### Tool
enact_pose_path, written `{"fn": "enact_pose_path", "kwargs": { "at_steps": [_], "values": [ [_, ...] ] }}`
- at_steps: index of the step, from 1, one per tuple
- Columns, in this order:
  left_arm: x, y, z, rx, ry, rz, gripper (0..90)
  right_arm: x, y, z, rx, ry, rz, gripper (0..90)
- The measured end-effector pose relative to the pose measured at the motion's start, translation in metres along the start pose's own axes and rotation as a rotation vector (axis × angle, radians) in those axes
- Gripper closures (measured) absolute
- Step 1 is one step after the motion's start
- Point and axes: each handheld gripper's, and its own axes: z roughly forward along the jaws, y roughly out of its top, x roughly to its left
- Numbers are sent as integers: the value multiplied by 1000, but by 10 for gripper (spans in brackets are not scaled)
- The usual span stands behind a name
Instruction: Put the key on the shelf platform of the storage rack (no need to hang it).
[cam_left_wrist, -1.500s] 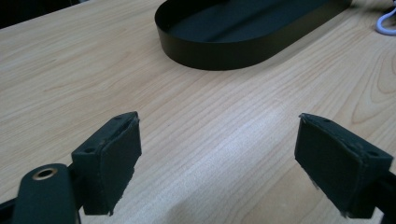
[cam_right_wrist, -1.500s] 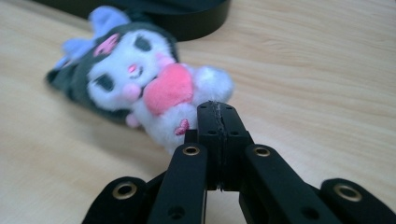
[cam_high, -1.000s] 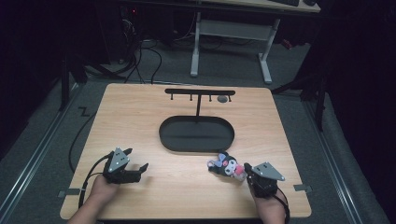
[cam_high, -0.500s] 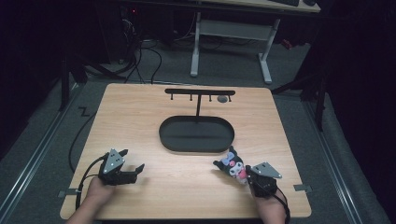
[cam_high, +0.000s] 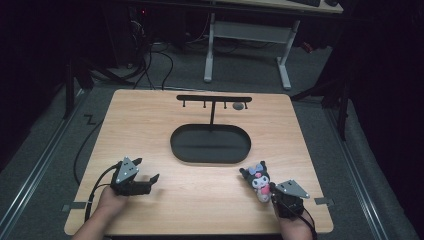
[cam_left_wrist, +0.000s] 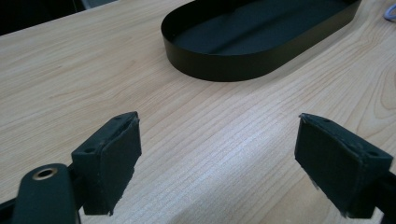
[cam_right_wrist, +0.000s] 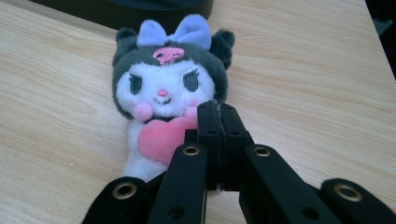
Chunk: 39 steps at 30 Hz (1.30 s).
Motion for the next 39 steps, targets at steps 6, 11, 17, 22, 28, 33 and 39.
{"fn": "enact_pose_path", "kwargs": {
  "at_steps": [6,11,17,22,28,33,39],
  "values": [
    [0,-1,-1,4,0,3,154,-1,2,0,-12,-1,4,898],
    [1,-2,-2,5,4,0,154,-11,4,-5,-30,-19,27,891],
    [0,-2,-2,16,4,4,154,-21,0,-4,19,-15,47,847],
    [-1,-5,-1,26,5,7,154,-25,-1,-1,39,-6,71,799],
    [0,-5,-1,30,1,5,154,-30,6,8,105,27,71,768],
    [0,-5,-1,28,1,7,154,-34,23,7,206,62,57,708],
    [-1,-5,-1,28,-1,9,154,-38,36,10,320,95,52,675]
  ]
}}
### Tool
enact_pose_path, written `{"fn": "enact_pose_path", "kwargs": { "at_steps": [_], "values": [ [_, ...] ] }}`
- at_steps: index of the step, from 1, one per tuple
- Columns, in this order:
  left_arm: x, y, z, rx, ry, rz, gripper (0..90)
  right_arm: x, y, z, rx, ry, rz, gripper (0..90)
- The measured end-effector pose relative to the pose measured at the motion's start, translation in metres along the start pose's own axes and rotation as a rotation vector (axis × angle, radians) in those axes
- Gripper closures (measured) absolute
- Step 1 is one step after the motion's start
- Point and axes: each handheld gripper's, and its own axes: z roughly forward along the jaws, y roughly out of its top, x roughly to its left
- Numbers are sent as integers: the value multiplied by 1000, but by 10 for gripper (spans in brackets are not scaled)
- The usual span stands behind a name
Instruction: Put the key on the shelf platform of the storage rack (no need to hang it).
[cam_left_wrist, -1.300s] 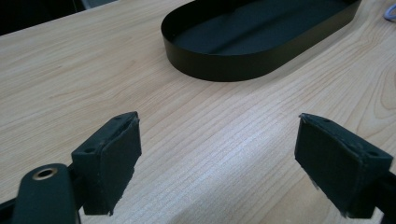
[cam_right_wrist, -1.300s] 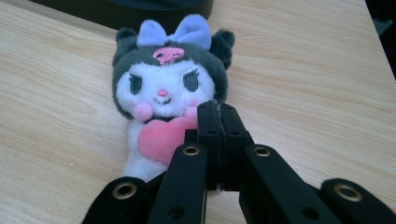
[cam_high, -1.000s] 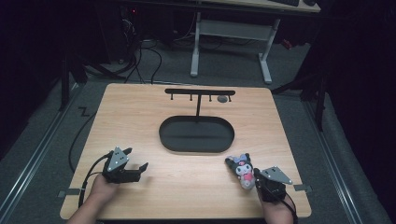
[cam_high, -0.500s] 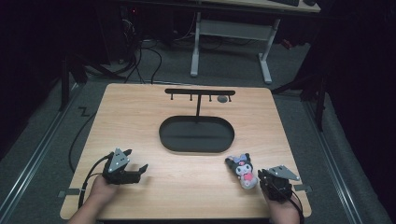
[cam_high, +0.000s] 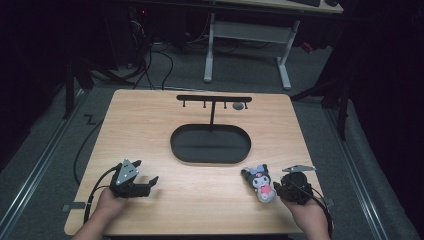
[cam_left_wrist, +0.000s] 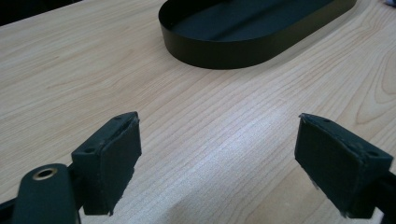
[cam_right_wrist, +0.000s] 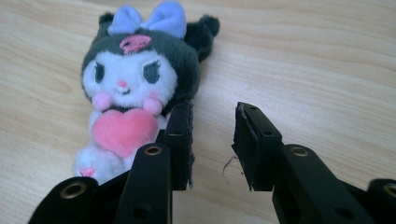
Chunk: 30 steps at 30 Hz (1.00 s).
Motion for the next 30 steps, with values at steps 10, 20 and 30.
{"fn": "enact_pose_path", "kwargs": {
  "at_steps": [10,20,30],
  "values": [
    [0,-1,1,9,-7,2,154,-1,15,-1,118,4,-15,652],
    [0,-1,2,12,-6,1,154,3,25,-2,243,6,-50,475],
    [0,-1,1,13,-7,-1,154,4,35,-9,279,-27,-53,250]
  ]
}}
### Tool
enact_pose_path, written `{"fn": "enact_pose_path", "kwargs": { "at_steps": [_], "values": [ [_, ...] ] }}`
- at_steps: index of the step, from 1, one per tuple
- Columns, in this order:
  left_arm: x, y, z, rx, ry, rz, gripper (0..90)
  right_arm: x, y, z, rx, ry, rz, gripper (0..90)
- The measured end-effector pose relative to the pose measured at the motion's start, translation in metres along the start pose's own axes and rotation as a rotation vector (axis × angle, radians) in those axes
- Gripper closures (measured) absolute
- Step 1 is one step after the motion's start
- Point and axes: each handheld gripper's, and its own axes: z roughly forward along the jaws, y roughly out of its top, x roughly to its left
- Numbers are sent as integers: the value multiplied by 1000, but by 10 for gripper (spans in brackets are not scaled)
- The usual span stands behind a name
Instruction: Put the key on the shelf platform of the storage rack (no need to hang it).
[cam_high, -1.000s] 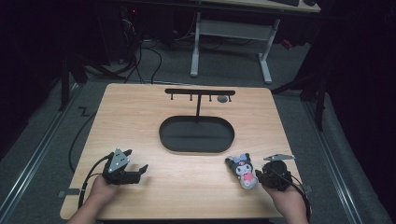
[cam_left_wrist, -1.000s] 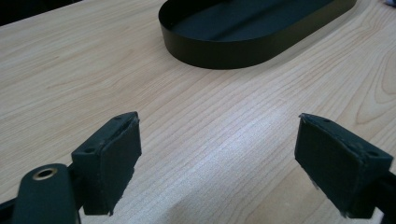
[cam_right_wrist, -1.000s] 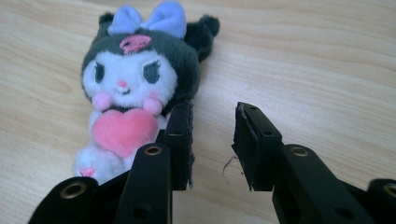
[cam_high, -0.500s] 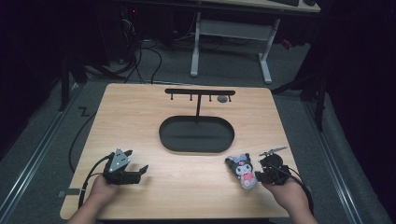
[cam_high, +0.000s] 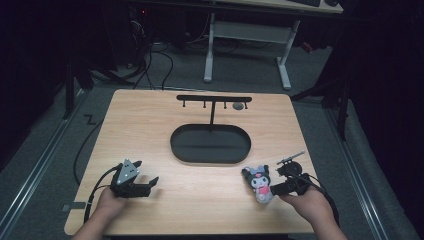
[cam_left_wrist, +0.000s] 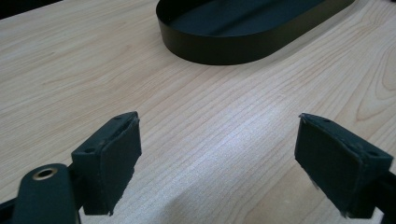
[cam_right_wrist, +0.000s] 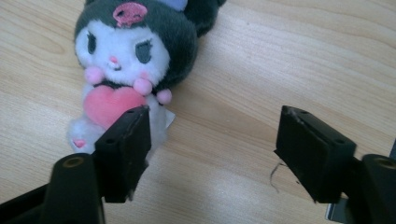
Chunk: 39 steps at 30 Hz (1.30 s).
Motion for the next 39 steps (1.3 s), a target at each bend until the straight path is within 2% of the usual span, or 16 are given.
{"fn": "enact_pose_path", "kwargs": {
  "at_steps": [5,13,14,19,25,33,39],
  "values": [
    [0,0,0,-2,0,1,154,5,2,-5,-6,-1,-15,154],
    [0,0,0,-1,0,-1,154,17,5,-4,7,31,-36,136],
    [0,0,0,0,-1,0,154,22,6,-2,7,49,-42,136],
    [0,0,0,0,-2,2,154,31,9,3,11,58,-51,131],
    [0,0,0,-1,-2,2,154,42,12,15,33,73,-54,139],
    [0,0,0,1,-3,4,154,45,6,35,55,93,-42,159],
    [-1,0,1,0,-2,4,154,47,2,42,62,98,-45,169]
  ]
}}
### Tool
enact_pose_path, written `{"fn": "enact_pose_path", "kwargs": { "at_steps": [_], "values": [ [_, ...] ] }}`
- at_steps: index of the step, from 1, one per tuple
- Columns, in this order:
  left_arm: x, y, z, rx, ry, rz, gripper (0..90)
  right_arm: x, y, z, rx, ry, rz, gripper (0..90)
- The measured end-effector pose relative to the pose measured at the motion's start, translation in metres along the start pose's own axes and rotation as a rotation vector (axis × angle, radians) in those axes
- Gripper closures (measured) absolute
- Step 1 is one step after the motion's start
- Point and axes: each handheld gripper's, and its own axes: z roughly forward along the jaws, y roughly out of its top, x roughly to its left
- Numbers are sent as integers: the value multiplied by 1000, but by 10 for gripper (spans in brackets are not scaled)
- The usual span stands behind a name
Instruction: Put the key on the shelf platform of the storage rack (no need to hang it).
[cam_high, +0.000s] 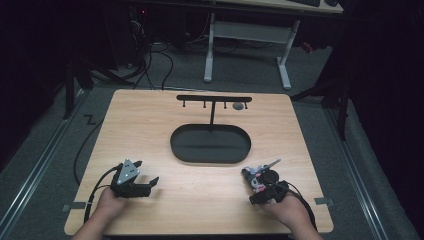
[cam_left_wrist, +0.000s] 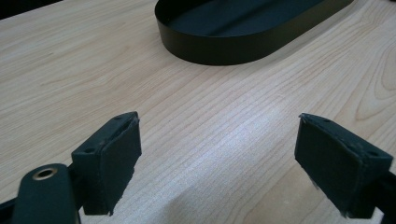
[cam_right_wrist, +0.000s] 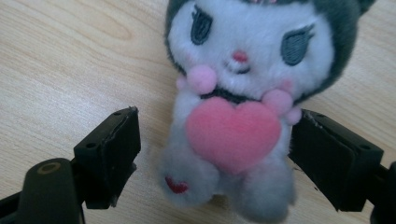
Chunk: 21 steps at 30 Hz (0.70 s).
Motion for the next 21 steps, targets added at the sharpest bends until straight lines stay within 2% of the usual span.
{"fn": "enact_pose_path", "kwargs": {
  "at_steps": [6,9,10,12,13,21],
  "values": [
    [0,0,0,-1,0,0,154,2,-2,3,12,4,-9,205],
    [0,0,0,-1,1,1,154,0,-3,3,4,-8,8,302],
    [0,0,0,-1,1,1,154,0,-3,3,4,-8,8,302],
    [0,0,0,0,2,1,154,-3,-3,2,2,-22,10,387],
    [0,0,0,1,1,2,154,-4,-3,2,-8,-11,9,417],
    [0,0,0,-1,1,0,154,-8,-4,1,-14,-3,14,468]
  ]
}}
